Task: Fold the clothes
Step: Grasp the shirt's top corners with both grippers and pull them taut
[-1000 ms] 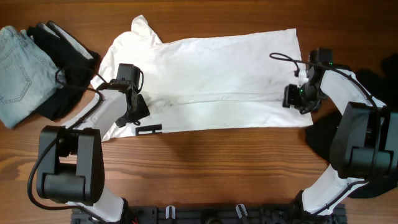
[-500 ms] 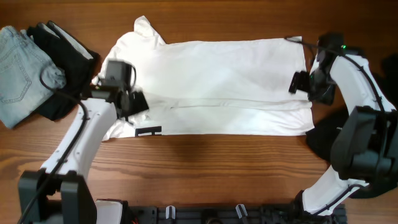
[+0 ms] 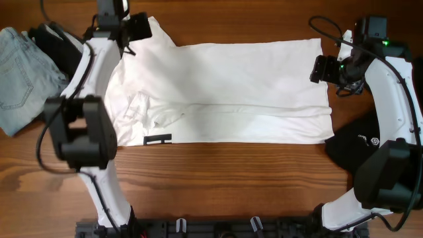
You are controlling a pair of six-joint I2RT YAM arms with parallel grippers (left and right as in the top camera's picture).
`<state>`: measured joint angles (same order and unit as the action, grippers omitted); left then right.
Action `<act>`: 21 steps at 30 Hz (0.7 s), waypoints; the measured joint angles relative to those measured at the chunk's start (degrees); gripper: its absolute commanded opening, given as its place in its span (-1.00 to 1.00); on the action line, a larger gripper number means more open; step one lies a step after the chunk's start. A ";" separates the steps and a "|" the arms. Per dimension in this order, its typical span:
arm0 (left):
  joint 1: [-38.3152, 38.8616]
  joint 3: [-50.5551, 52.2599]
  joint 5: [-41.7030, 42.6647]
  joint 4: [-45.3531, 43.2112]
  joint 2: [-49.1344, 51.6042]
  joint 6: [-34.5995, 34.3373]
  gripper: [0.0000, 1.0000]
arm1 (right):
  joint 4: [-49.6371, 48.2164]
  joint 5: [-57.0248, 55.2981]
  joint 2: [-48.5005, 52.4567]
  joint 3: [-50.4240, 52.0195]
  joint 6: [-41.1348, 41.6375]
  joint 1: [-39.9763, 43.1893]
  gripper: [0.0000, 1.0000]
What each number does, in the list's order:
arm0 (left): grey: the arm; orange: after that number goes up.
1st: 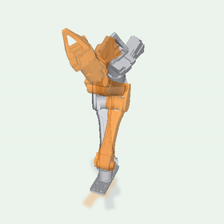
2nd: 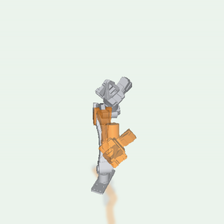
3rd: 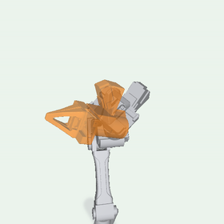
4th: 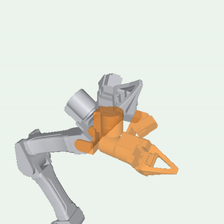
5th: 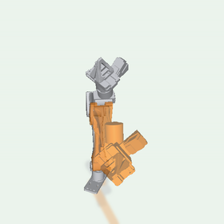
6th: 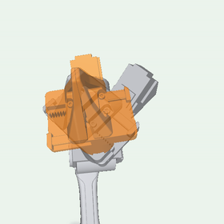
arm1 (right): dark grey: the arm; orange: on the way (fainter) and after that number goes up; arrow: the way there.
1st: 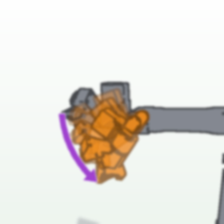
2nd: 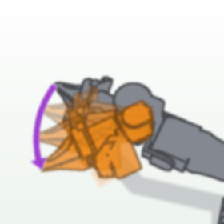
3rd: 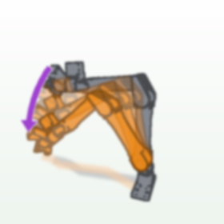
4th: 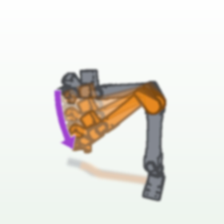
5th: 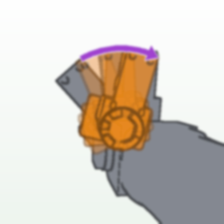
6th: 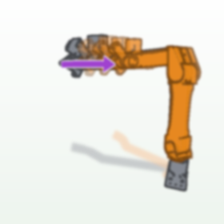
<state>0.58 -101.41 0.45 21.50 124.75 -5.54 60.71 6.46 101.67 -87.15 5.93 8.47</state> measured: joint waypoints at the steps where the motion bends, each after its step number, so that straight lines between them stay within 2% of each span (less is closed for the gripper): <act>1: 0.02 -1.14 0.33 -1.44 1.99 0.42 0.75 | -0.07 0.02 0.00 0.00 0.02 0.00 0.78; 4: 0.02 -1.86 0.85 -6.95 8.61 1.22 0.74 | -0.04 0.00 0.00 0.00 0.04 0.00 0.78; 7: 0.04 -1.86 1.01 -8.31 12.63 1.66 0.48 | -0.15 0.02 0.00 0.00 0.68 0.00 0.78; 8: 0.04 -1.86 1.16 -8.09 13.60 1.92 0.20 | -0.26 0.02 0.00 0.00 0.92 0.00 0.78; 9: 0.04 -2.25 1.16 -8.09 14.01 2.16 -0.43 | -0.28 0.02 0.00 0.00 1.64 0.00 0.78; 10: 0.04 -2.29 1.18 -7.65 14.03 2.23 -0.79 | -0.33 0.02 0.00 0.00 1.92 0.00 0.78; 11: 0.04 -2.38 1.25 -7.15 14.08 2.05 -0.92 | -0.52 0.04 0.00 0.00 1.99 0.00 0.76; 13: -0.15 -2.47 1.22 -6.05 14.08 2.08 -0.92 | -1.60 0.13 0.00 0.00 2.40 0.00 0.75; 18: -0.17 -3.34 5.68 5.38 12.04 -1.20 -0.92 | -6.80 0.17 2.80 0.00 2.36 0.00 0.79; 21: -0.17 -3.13 9.11 12.94 9.94 -3.19 -0.92 | -20.74 0.61 8.79 -0.22 2.12 0.00 0.82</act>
<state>0.40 -104.53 9.56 34.44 134.69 -8.73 39.97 7.07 110.45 -87.37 8.05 8.47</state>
